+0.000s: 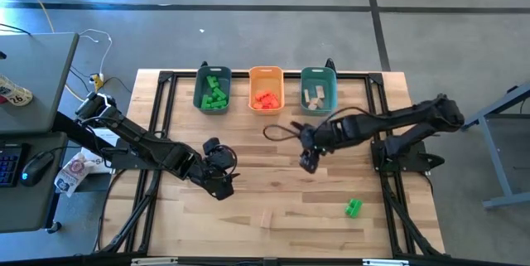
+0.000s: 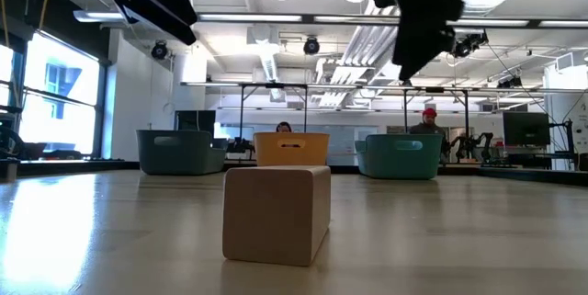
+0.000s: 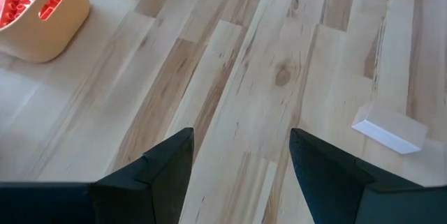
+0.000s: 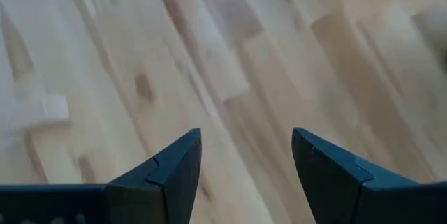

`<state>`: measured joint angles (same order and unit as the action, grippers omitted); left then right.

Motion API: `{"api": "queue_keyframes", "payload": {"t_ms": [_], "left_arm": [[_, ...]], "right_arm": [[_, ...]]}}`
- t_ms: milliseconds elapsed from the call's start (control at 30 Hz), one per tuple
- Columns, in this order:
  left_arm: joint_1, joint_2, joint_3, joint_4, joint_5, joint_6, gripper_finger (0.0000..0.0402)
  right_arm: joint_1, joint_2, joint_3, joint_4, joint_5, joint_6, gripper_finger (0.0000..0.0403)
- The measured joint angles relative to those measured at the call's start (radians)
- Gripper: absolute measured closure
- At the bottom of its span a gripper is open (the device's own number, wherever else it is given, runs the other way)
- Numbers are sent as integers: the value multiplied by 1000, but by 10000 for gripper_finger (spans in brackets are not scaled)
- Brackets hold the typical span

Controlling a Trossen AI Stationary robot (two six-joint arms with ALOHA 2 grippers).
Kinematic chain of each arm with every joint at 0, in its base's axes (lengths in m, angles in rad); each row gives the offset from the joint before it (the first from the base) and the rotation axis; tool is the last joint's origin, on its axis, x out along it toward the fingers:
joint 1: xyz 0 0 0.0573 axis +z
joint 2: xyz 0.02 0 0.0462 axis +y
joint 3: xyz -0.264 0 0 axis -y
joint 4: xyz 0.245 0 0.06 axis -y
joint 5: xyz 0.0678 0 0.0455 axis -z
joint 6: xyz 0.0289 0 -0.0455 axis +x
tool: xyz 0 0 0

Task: Sort & place blocks by color
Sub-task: Put the green game piece into the dark blue bin

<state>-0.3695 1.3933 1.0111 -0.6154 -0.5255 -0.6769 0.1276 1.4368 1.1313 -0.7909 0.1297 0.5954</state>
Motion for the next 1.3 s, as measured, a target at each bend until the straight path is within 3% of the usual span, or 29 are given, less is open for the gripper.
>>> {"api": "queue_keyframes", "payload": {"t_ms": [400, 867, 1300], "left_arm": [[0, 0, 0, 0, -1, 0, 178], [0, 0, 0, 1, -1, -1, 178], [0, 0, 0, 44, -2, -1, 178]], "right_arm": [[216, 0, 0, -140, -64, 156, 194], [408, 2, 0, -171, -280, 210, 194], [600, 3, 0, -257, -239, 9, 194]]}}
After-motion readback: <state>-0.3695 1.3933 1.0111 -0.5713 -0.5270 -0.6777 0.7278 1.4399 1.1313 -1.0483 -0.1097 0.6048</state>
